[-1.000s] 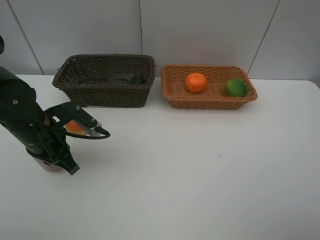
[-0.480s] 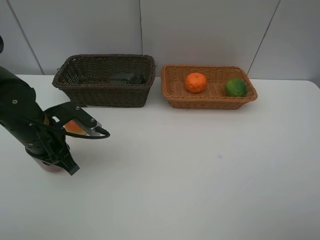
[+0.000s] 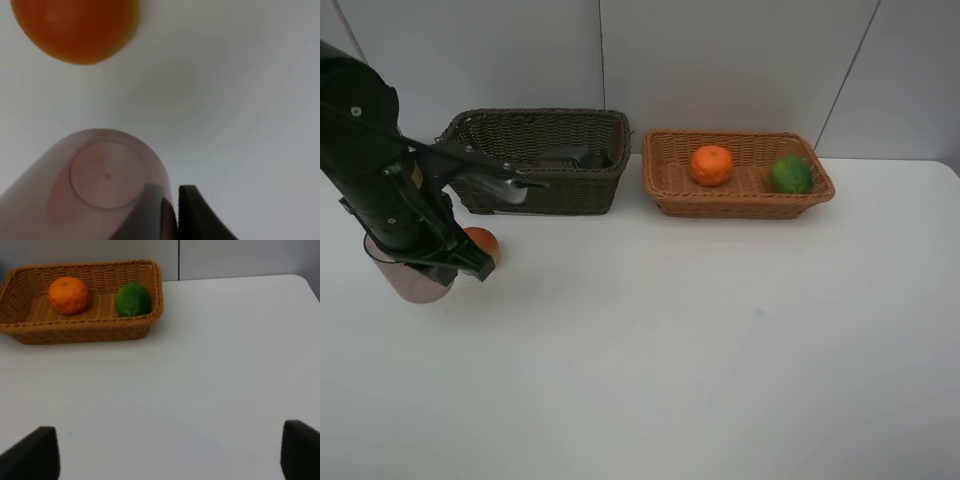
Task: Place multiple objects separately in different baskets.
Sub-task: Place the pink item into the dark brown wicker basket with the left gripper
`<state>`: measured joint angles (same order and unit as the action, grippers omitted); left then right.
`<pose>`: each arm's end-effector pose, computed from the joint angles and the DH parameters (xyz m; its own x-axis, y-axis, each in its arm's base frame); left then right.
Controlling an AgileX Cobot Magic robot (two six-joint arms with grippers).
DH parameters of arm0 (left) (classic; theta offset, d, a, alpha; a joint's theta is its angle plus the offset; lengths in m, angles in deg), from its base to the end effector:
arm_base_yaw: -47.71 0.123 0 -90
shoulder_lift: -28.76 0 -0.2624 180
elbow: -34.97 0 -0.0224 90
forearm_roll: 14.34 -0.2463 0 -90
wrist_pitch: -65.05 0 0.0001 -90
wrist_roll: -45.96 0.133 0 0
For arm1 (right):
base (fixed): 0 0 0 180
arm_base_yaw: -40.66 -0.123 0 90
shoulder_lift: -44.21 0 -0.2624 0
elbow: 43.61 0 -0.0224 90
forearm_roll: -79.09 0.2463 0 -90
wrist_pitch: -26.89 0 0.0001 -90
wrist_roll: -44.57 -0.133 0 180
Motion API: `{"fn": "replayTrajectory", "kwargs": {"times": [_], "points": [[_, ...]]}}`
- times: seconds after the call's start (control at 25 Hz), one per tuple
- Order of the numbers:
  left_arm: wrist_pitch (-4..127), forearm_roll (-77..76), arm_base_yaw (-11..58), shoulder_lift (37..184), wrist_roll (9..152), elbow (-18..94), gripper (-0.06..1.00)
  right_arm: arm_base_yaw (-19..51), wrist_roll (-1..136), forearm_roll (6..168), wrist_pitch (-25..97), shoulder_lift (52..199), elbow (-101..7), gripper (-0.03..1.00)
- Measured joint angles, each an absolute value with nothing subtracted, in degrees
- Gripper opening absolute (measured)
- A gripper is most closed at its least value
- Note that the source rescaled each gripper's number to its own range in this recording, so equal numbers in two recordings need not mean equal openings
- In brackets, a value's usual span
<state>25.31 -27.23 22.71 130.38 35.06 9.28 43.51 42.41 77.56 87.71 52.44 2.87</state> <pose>0.2739 -0.1068 0.1206 -0.8868 0.3960 -0.2385 0.3736 0.9178 0.1348 0.0481 -0.0055 0.2638 -0.4284 0.0460 -0.9024 0.0813 0.9966 0.0122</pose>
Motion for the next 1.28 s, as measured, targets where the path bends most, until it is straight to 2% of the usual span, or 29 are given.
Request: {"fn": "replayTrajectory", "kwargs": {"times": [0.4,0.76,1.28], "points": [[23.95,-24.31,25.84,133.77,32.00,28.63,0.01,43.51,42.41,77.56,87.71,52.44,2.87,0.92],[33.41,-27.03,28.82,144.13,31.94,41.36,0.01,43.51,42.41,77.56,87.71,52.44,2.87,0.92],[48.50,-33.51,33.24,157.53,31.94,44.52,0.01,43.51,42.41,77.56,87.71,52.44,2.87,0.92]]}}
